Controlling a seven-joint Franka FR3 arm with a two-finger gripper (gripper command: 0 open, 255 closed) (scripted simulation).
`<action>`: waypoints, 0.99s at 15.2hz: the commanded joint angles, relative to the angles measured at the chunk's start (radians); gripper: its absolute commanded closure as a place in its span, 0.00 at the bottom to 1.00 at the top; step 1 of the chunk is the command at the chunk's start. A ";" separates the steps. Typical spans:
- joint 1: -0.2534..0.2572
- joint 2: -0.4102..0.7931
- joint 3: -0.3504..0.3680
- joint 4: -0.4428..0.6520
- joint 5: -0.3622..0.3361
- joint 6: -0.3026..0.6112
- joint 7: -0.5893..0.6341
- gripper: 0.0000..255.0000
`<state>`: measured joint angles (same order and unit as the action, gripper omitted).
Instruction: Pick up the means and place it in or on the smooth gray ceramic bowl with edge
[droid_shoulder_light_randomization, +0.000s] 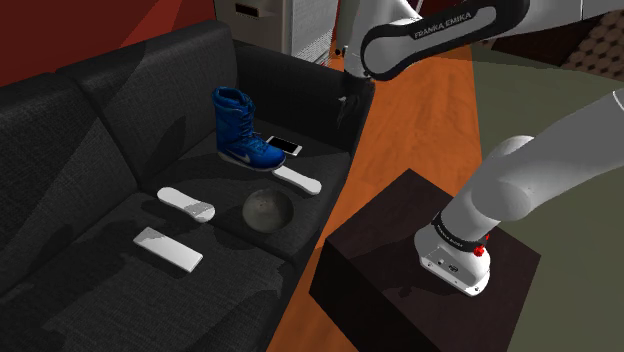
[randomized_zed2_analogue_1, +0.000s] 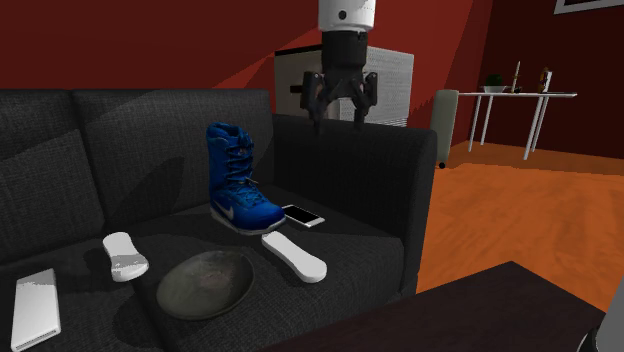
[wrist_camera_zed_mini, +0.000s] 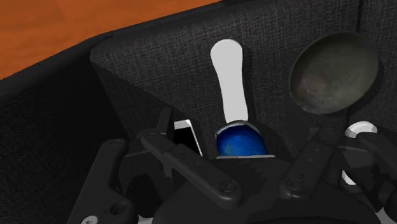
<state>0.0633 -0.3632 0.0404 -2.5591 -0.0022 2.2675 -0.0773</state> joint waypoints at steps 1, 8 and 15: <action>0.004 0.071 0.003 -0.004 -0.001 0.074 -0.005 0.00; 0.017 0.345 0.021 0.041 -0.015 0.297 -0.010 0.00; 0.036 0.635 0.026 0.152 -0.057 0.467 0.003 0.00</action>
<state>0.0971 0.2240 0.0681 -2.4299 -0.0522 2.7099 -0.0736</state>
